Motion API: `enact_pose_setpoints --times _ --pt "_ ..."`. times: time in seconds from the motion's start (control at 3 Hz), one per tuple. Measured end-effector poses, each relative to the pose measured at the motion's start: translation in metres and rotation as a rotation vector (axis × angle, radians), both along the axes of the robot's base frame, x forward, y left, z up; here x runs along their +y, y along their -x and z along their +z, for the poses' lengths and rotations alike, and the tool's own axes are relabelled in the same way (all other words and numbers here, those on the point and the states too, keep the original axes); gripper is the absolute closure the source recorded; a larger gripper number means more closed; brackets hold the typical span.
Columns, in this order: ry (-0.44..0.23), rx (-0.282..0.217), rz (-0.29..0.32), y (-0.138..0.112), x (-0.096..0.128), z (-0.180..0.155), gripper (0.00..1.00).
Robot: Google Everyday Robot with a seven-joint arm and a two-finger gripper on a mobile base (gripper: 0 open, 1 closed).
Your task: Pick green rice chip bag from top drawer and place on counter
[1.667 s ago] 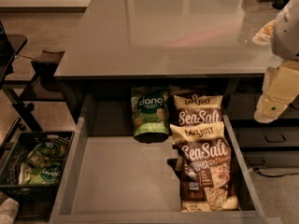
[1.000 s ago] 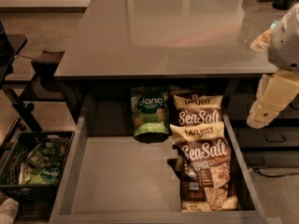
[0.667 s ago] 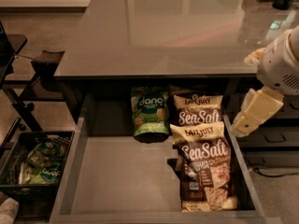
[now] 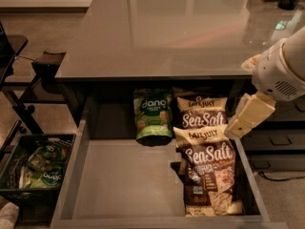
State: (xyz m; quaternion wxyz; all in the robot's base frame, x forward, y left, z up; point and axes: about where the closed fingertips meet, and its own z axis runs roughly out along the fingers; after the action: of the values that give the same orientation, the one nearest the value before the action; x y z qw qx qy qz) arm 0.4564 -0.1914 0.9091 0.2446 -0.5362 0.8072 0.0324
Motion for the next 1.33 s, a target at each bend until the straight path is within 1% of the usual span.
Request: enact_pose_setpoints --times 0.33,0.67,1.0,1.33 --pt "-0.034 -0.017 0.01 0.002 0.014 -0.009 0.0" --pt "-0.095 -0.031 0.014 0.002 0.05 -0.039 0.0" --pt "-0.166 -0.06 -0.045 -0.011 0.073 -0.076 0.0" --pt "-0.232 -0.122 -0.115 -0.039 0.083 -0.096 0.0"
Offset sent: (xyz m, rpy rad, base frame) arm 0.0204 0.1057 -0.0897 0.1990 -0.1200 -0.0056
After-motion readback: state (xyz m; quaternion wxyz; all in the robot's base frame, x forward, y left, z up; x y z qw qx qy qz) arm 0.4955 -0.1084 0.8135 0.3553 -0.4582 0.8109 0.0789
